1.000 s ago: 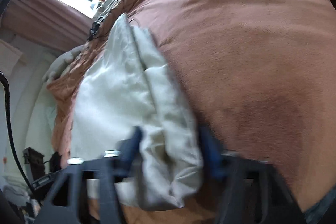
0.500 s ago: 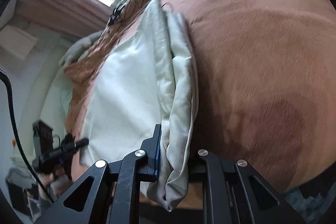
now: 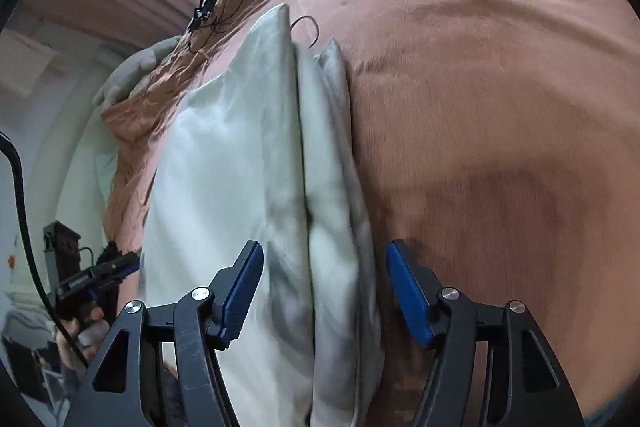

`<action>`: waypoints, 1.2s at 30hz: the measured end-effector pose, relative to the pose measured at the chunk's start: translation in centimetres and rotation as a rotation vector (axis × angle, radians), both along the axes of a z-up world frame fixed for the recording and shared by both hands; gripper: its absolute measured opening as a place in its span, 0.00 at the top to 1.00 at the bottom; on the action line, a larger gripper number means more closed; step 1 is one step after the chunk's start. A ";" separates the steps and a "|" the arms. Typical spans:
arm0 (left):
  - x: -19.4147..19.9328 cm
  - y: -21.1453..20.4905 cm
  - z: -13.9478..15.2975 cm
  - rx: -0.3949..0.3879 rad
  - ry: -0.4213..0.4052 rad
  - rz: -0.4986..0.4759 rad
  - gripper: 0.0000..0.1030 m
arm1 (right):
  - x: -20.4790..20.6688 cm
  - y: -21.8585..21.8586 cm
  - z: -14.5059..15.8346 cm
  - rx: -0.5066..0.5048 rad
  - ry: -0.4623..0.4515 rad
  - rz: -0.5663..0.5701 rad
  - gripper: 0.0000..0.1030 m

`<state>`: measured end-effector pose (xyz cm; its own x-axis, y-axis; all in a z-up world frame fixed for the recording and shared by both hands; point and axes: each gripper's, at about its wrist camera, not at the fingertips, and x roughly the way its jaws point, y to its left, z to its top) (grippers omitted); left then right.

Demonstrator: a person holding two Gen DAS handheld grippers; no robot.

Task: Fold large clothes
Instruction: 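Close both grippers on the folded cream garment's edge, then lift the folded garment with both grippers and carry it off the bed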

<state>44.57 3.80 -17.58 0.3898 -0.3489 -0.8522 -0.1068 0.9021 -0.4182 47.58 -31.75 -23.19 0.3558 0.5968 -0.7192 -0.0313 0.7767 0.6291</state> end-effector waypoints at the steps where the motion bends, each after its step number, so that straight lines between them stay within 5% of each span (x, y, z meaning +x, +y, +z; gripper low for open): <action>1: 0.9 -0.2 0.0 0.007 -0.002 -0.003 0.57 | 0.9 0.0 -0.2 0.000 -0.001 0.006 0.37; 12: 7.6 -0.1 -1.6 0.024 -0.021 0.002 0.57 | 8.4 1.2 -2.0 0.071 0.007 0.051 0.38; 25: 14.6 0.1 -3.1 0.029 -0.014 -0.001 0.52 | 12.8 1.3 -3.1 0.175 0.045 0.053 0.51; 33: 18.0 0.6 -3.6 0.042 -0.028 0.059 0.51 | 12.3 2.0 -2.0 0.132 0.046 0.030 0.76; 36: 18.4 0.3 -3.4 0.032 -0.020 0.060 0.67 | 12.0 2.2 -1.1 0.115 0.033 0.015 0.81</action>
